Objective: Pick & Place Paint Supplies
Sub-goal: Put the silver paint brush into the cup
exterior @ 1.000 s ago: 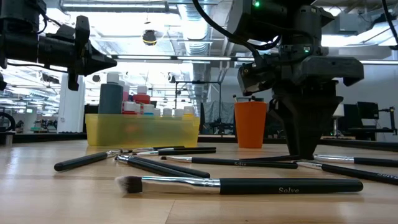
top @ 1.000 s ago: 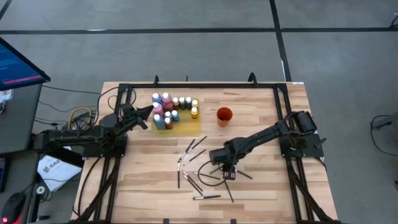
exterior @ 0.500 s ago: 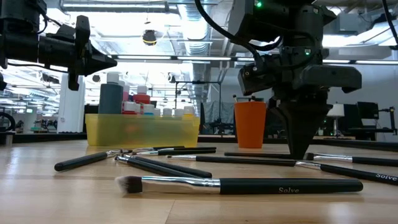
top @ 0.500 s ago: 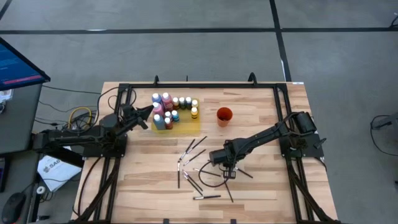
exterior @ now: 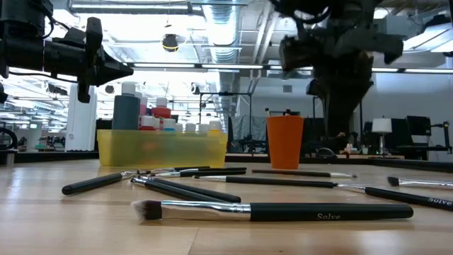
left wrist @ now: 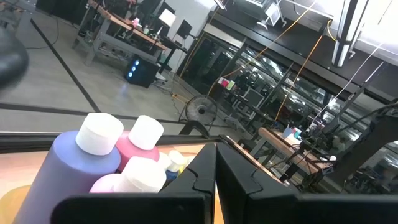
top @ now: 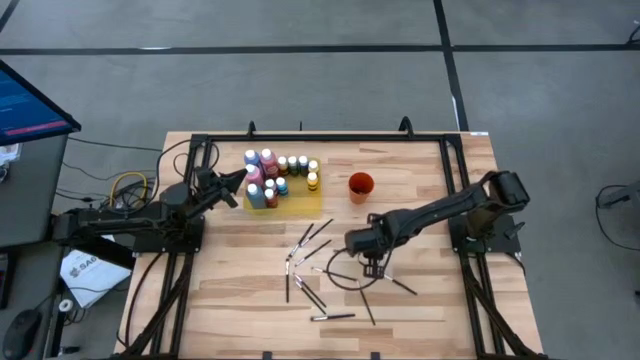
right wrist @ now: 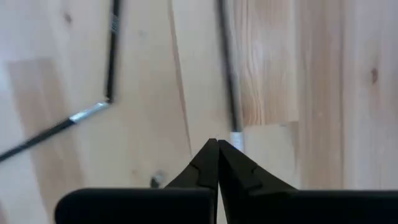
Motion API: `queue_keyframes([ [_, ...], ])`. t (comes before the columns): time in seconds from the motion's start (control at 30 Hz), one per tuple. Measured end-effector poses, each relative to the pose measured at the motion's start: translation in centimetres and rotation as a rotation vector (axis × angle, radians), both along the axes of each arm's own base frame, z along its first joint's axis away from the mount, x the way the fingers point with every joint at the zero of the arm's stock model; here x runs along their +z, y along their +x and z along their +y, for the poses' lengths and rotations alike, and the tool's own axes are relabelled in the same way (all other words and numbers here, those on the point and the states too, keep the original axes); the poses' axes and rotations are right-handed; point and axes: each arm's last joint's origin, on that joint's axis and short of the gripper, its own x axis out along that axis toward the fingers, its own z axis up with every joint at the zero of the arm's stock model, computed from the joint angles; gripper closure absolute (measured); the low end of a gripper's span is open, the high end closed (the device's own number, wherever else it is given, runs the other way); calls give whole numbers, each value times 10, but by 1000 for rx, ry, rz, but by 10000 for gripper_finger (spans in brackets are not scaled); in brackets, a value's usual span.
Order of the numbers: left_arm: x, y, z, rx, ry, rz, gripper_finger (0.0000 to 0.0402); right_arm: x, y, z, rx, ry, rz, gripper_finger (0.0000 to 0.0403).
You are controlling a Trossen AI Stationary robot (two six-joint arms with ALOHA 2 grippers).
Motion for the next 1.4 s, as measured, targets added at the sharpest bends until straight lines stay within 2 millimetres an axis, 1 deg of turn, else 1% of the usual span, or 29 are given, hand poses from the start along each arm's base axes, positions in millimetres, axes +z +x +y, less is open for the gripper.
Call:
queue_keyframes([
  [0.17, 0, 0, 0, 0, 1, -2, 400, 7, 0, -9, 0, -1, -23, 402],
  [0.27, 0, 0, 0, 0, 1, -4, 400, 6, -3, -17, 37, -27, 28, 392],
  [0.33, 0, 0, 0, 0, 1, -4, 400, 2, -5, -25, 16, -22, 85, 371],
  [0.4, 0, 0, 0, 0, 1, -4, 400, -3, -9, -34, -19, 23, 152, 343],
  [0.47, 0, 0, 0, 0, 1, -4, 400, -10, -14, -38, -62, 73, 188, 314],
  [0.53, 0, 0, 0, 0, 1, -4, 400, -19, -24, -34, -92, 107, 209, 287],
  [0.67, 0, 0, 0, 0, 1, -5, 400, -36, -41, -13, -95, 134, 214, 243],
  [0.73, 0, 0, 0, 0, 1, -4, 400, -39, -41, -3, -91, 147, 178, 227],
  [0.8, 0, 0, 0, 0, 1, -4, 400, -38, -38, 6, -84, 164, 132, 216],
  [0.93, 0, 0, 0, 0, 1, -5, 400, -34, -32, 16, -74, 190, 68, 207],
  [1.13, 1, 0, 0, 0, 2, -9, 400, -35, -30, 14, -93, 183, 58, 216],
  [1.27, 1, 0, 0, 0, 2, -10, 400, -35, -30, 14, -100, 142, 42, 227],
  [1.4, 1, 0, 0, 0, 2, -11, 400, -40, -34, 12, -119, 134, 51, 235],
])
